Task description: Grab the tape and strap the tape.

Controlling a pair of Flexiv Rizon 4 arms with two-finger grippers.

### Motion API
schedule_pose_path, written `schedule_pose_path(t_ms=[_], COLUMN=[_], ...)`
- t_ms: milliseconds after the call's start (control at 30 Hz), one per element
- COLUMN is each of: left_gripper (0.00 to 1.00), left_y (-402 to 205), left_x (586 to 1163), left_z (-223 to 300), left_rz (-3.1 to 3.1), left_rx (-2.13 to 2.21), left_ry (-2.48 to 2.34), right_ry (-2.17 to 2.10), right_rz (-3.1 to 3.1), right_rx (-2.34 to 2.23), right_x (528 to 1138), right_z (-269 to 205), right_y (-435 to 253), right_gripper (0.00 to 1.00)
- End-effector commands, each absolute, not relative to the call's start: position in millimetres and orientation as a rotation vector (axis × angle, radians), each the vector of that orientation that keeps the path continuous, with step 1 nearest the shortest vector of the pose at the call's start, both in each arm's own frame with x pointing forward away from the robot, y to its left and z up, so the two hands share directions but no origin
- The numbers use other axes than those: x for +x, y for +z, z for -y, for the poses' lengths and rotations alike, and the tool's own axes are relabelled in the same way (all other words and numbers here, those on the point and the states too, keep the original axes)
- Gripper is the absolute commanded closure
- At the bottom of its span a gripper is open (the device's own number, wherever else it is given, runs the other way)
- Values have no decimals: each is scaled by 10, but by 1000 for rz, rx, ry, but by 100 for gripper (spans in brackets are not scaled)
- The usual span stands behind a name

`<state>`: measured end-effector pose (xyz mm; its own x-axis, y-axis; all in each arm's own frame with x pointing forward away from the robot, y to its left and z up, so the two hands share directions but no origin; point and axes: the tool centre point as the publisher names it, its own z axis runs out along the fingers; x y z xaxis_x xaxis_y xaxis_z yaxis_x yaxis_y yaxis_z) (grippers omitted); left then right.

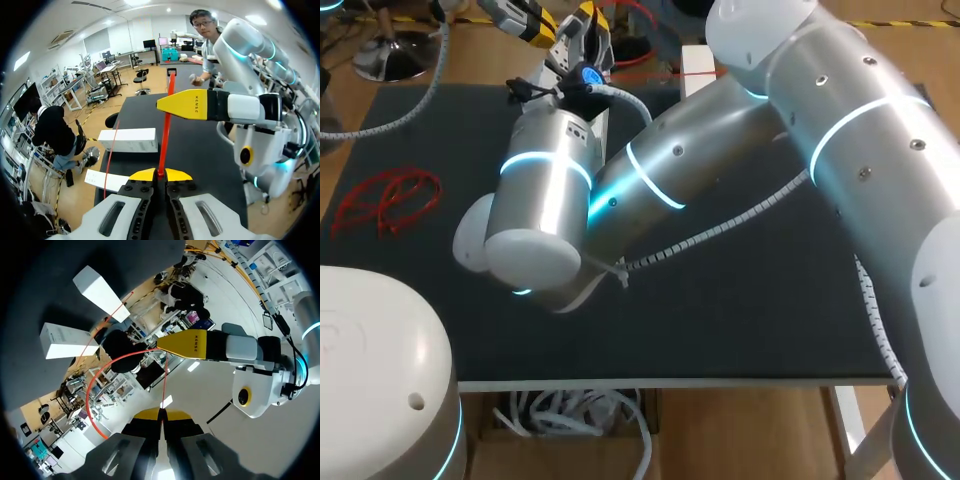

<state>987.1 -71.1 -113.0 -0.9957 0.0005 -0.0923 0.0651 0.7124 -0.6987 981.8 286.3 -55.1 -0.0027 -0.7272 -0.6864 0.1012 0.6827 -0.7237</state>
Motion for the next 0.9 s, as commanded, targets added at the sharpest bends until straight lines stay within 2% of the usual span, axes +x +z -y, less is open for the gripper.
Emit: schedule_pose_path(t_ms=[33,900], left_gripper=[100,100], left_y=[-1127,-1127], left_x=[9871,9871], left_z=[713,713], left_rz=[-2830,-2830], left_rx=[55,55], left_ry=[-1156,-1156], right_ry=[-721,-766], right_rz=[-1438,-1447], right_rx=[-564,-602], right_x=[9813,9845], right_z=[-2891,-2981], right_y=[-575,-686], right_gripper=[100,100])
